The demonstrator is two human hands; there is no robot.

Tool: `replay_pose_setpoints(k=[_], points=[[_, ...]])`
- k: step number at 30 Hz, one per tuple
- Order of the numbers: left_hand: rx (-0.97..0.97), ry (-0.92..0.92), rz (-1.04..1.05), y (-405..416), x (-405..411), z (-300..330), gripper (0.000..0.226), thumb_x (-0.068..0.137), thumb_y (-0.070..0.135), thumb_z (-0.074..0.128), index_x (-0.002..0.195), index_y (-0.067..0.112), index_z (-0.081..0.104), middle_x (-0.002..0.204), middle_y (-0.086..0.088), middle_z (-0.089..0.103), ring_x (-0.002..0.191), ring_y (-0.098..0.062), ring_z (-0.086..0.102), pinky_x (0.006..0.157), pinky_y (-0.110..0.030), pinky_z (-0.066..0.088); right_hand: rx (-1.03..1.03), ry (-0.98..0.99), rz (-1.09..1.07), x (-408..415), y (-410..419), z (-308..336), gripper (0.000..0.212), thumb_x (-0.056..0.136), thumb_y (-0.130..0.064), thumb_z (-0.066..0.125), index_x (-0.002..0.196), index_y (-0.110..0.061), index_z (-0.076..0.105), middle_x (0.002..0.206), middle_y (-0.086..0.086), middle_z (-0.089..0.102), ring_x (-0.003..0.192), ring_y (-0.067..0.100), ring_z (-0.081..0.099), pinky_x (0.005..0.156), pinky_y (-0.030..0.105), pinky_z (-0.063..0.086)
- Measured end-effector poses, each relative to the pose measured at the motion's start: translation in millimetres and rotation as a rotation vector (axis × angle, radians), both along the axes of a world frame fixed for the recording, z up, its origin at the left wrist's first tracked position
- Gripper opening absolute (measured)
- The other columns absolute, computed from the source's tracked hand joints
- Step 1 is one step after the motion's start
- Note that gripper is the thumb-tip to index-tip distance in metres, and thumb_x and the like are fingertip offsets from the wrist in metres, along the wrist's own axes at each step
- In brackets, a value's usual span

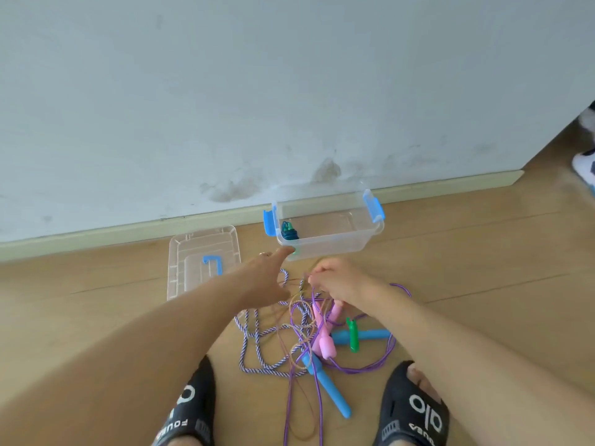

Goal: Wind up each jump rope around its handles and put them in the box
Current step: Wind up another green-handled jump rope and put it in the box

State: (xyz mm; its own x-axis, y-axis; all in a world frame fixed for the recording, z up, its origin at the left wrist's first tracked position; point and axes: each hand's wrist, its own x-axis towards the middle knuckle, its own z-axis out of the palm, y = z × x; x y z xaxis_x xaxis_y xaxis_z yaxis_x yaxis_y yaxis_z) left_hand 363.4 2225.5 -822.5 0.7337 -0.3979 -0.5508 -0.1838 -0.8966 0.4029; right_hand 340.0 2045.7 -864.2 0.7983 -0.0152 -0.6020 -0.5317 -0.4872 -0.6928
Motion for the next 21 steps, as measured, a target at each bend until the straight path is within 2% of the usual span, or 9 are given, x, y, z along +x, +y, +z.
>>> replay_pose_setpoints(k=[2,4,6,8,11,13,16,18,21], points=[[-0.059,-0.057,-0.054,-2,5,32,0.08,0.085,0.031,0.069,0.15,0.041,0.024,0.14,0.001,0.046,0.116,-0.021,0.053,0.094,-0.034,0.044,0.014,-0.065,0.1,11,3,49,0.01,0.083,-0.016,0.065,0.073,-0.014,0.066,0.051,-0.004,0.046,0.048,0.016,0.036,0.042,0.021,0.028],[-0.121,-0.095,-0.072,-6,9,61,0.058,0.086,0.032,0.067,0.139,0.039,0.043,0.13,0.011,0.054,0.11,-0.016,0.055,0.091,-0.031,0.043,0.005,-0.141,0.185,16,6,96,0.008,0.086,-0.015,0.066,0.086,-0.012,0.073,0.054,-0.005,0.05,0.047,0.013,0.039,0.041,0.021,0.03],[-0.148,-0.119,-0.075,-9,11,88,0.03,0.092,0.032,0.06,0.122,0.031,0.061,0.112,0.013,0.061,0.105,-0.015,0.057,0.086,-0.028,0.043,-0.004,-0.208,0.248,13,8,139,0.011,0.086,-0.014,0.064,0.091,-0.012,0.073,0.058,-0.005,0.052,0.048,0.012,0.039,0.044,0.021,0.032],[-0.181,-0.109,-0.035,-9,11,111,0.021,0.096,0.035,0.053,0.099,0.025,0.071,0.095,0.011,0.069,0.092,-0.014,0.06,0.079,-0.027,0.046,-0.008,-0.27,0.279,7,7,170,0.015,0.086,-0.012,0.061,0.094,-0.015,0.073,0.063,-0.004,0.053,0.054,0.014,0.042,0.048,0.023,0.032],[-0.162,-0.128,-0.014,2,8,138,0.043,0.098,0.047,0.043,0.071,0.021,0.064,0.07,0.007,0.072,0.056,-0.009,0.05,0.059,-0.026,0.04,-0.049,-0.376,0.285,-3,0,195,0.013,0.088,-0.015,0.062,0.095,-0.02,0.071,0.059,-0.009,0.056,0.052,0.006,0.047,0.052,0.022,0.037],[-0.125,-0.183,-0.01,13,6,146,0.049,0.098,0.051,0.042,0.065,0.015,0.048,0.058,0.0,0.065,0.047,-0.012,0.049,0.055,-0.027,0.038,-0.13,-0.426,0.357,-8,-2,200,0.008,0.092,-0.022,0.063,0.095,-0.022,0.07,0.056,-0.012,0.057,0.05,0.0,0.048,0.057,0.023,0.041],[-0.114,-0.272,0.057,32,6,153,0.047,0.097,0.05,0.043,0.068,0.014,0.039,0.061,-0.003,0.042,0.05,-0.018,0.042,0.056,-0.029,0.034,-0.217,-0.39,0.477,-12,1,198,0.014,0.095,-0.028,0.059,0.095,-0.019,0.07,0.058,-0.011,0.059,0.054,0.004,0.051,0.058,0.021,0.04],[-0.198,-0.309,0.195,45,11,160,0.047,0.098,0.05,0.043,0.069,0.013,0.043,0.064,-0.003,0.043,0.056,-0.02,0.037,0.058,-0.03,0.035,-0.234,-0.294,0.525,-12,3,197,0.017,0.096,-0.027,0.057,0.095,-0.015,0.069,0.062,-0.006,0.058,0.055,0.012,0.051,0.054,0.022,0.042],[-0.386,-0.336,0.448,72,22,167,0.045,0.099,0.045,0.043,0.07,0.012,0.049,0.067,-0.002,0.051,0.058,-0.021,0.044,0.061,-0.03,0.041,-0.18,-0.172,0.54,-12,4,195,0.021,0.098,-0.021,0.052,0.096,-0.008,0.067,0.064,0.002,0.051,0.05,0.015,0.047,0.05,0.025,0.043]])
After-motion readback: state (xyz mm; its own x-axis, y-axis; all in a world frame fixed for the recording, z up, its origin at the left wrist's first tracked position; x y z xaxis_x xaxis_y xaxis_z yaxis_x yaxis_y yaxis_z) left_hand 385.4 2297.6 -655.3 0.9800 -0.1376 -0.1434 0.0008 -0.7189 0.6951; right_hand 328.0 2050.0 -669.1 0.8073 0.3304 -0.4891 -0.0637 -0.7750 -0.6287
